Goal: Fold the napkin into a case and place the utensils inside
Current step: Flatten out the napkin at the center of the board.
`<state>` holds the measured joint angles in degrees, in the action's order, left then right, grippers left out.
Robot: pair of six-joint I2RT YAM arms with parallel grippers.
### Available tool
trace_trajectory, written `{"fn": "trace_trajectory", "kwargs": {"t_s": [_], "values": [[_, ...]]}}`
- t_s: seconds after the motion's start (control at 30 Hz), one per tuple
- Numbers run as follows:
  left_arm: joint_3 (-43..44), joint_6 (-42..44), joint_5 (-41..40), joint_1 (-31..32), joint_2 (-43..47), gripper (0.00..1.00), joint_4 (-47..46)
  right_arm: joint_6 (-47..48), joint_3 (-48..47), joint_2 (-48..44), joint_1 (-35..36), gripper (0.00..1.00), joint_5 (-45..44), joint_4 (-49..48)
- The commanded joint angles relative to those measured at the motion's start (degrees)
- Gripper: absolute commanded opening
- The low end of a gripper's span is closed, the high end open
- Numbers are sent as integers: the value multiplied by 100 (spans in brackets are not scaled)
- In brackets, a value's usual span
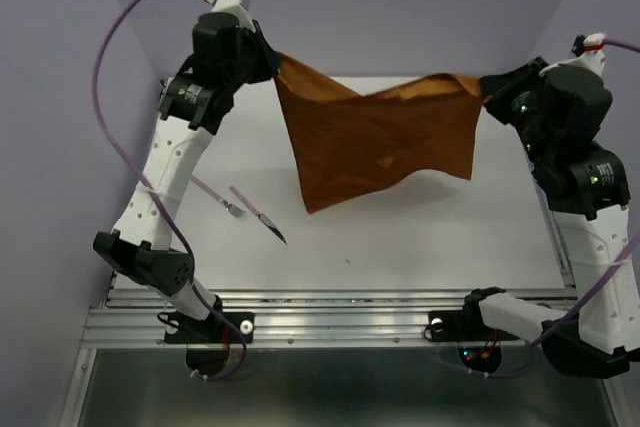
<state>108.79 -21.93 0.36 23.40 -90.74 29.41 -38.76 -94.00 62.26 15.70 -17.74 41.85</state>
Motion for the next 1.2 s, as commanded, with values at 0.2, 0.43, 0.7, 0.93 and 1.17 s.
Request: {"fn": "trace_trajectory", "kwargs": {"t_s": [0.2, 0.43, 0.7, 0.93, 1.17], "values": [[1444, -294, 333, -397, 1005, 0, 268, 747, -2420, 155, -41, 1, -573, -343], [1329, -311, 517, -397, 1830, 0, 4, 721, -2642, -284, -41, 1, -161, -475], [1127, -513, 790, -397, 2543, 0, -84, 335, -2615, -899, -41, 1, 218, -537], [-181, -672, 676, -397, 2878, 0, -268, 246, -1421, -1409, -41, 1, -483, -335], [-1614, -716, 579, -397, 2343, 0, -742, 589, 152, -866, -41, 1, -1362, -203]]}}
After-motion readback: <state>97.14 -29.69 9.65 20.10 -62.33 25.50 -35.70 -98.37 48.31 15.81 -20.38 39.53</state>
